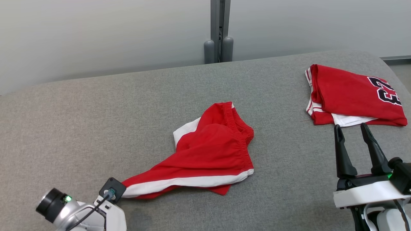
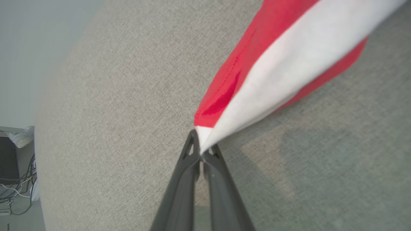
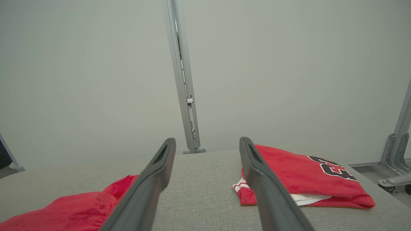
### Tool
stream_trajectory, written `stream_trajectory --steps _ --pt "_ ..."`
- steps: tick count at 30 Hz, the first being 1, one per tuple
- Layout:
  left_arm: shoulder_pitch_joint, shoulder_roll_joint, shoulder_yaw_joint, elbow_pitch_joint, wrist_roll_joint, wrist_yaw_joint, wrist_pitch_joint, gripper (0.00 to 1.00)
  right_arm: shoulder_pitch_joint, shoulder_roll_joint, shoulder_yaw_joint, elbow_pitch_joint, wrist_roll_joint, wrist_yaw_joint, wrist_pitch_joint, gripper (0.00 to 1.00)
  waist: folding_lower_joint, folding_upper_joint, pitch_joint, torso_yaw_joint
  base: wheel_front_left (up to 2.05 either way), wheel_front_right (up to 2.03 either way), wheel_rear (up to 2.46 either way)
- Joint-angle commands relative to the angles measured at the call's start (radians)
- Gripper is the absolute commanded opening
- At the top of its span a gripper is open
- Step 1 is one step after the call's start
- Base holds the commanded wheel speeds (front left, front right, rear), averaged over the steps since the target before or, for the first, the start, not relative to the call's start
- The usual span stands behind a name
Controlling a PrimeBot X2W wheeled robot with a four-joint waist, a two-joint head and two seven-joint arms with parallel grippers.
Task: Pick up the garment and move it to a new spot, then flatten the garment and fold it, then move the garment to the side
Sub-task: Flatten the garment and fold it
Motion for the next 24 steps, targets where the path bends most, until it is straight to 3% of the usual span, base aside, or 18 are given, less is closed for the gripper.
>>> stream_trajectory --steps 1,4,5,6,9,13,19,24 --pt "0.018 0.001 0.003 -0.007 -0.012 0.007 0.006 0.0 0.004 -0.008 -0.007 0.001 0.003 0.0 0.0 1.0 0.0 0.0 0.001 -0.001 0.0 0.0 0.0" --pt "0.049 -0.012 -0.002 -0.021 -0.029 0.018 0.004 0.0 0.006 -0.008 -0.015 0.002 0.002 0.0 0.0 1.0 0.0 0.0 0.002 -0.001 0.0 0.0 0.0" --pt "0.066 -0.026 -0.001 -0.014 -0.044 0.021 -0.008 0.81 0.005 -0.006 -0.012 0.006 0.0 0.0 0.0 1.0 0.0 0.0 0.001 0.001 0.0 0.0 0.0" --pt "0.073 -0.031 -0.001 -0.006 -0.054 0.019 -0.013 1.0 0.004 -0.006 -0.01 0.009 0.0 0.0 0.0 1.0 0.0 0.0 -0.001 0.002 0.0 0.0 0.0" --pt "0.085 -0.047 0.012 -0.009 -0.072 0.03 -0.04 1.0 0.004 -0.006 -0.008 0.016 0.0 0.0 0.0 1.0 0.0 0.0 -0.01 0.006 0.0 0.0 0.0" --pt "0.111 -0.026 0.053 -0.047 -0.091 0.068 -0.087 1.0 0.015 -0.012 -0.011 0.02 0.002 0.0 0.0 1.0 0.0 0.0 -0.028 0.013 0.0 0.0 0.0" --pt "0.162 0.035 0.148 -0.173 -0.124 0.158 -0.121 1.0 0.025 -0.017 -0.015 0.008 0.007 0.0 0.0 1.0 0.0 0.0 -0.043 0.024 0.0 0.0 0.0" --pt "0.194 0.038 0.229 -0.279 -0.157 0.227 -0.183 1.0 0.033 -0.017 -0.014 0.002 0.009 0.0 0.0 1.0 0.0 0.0 -0.046 0.033 0.0 0.0 0.0"
